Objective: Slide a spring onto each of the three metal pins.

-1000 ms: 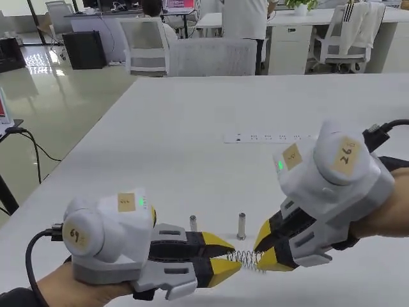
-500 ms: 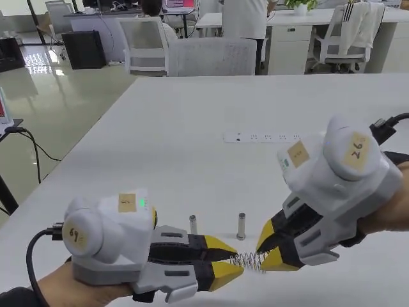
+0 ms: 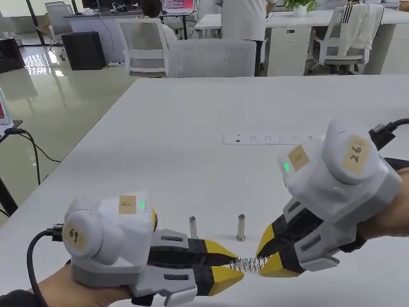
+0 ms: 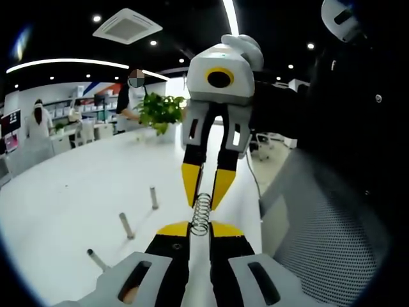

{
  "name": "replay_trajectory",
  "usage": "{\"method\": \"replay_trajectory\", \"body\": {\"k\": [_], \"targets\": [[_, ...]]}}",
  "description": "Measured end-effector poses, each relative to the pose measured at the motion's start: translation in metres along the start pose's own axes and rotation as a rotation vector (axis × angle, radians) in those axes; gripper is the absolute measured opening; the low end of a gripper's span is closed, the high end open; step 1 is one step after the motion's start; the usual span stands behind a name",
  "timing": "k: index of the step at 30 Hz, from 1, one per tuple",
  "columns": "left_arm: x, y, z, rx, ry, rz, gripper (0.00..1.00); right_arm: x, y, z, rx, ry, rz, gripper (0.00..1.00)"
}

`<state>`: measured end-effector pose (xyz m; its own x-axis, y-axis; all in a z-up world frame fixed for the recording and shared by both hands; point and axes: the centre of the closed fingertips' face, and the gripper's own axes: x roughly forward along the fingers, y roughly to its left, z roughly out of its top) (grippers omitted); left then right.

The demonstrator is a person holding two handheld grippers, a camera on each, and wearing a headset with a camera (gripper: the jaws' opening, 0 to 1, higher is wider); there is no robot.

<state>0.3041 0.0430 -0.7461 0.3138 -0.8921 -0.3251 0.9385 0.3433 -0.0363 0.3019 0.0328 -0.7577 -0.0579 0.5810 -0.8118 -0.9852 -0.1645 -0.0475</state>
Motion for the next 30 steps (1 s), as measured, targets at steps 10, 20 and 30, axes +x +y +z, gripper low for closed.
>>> {"method": "replay_trajectory", "body": {"k": [10, 20, 30], "targets": [[-0.001, -0.001, 0.003, -0.006, -0.016, -0.002, 0.03, 0.006, 0.002, -0.008, 0.028, 0.008, 0.007, 0.11], [-0.001, -0.003, 0.005, -0.007, -0.026, -0.009, 0.03, 0.008, 0.003, -0.01, 0.041, 0.003, 0.001, 0.09], [-0.001, -0.001, 0.004, -0.01, -0.025, -0.002, 0.03, -0.001, 0.0, 0.002, 0.03, -0.022, -0.023, 0.08]]}}
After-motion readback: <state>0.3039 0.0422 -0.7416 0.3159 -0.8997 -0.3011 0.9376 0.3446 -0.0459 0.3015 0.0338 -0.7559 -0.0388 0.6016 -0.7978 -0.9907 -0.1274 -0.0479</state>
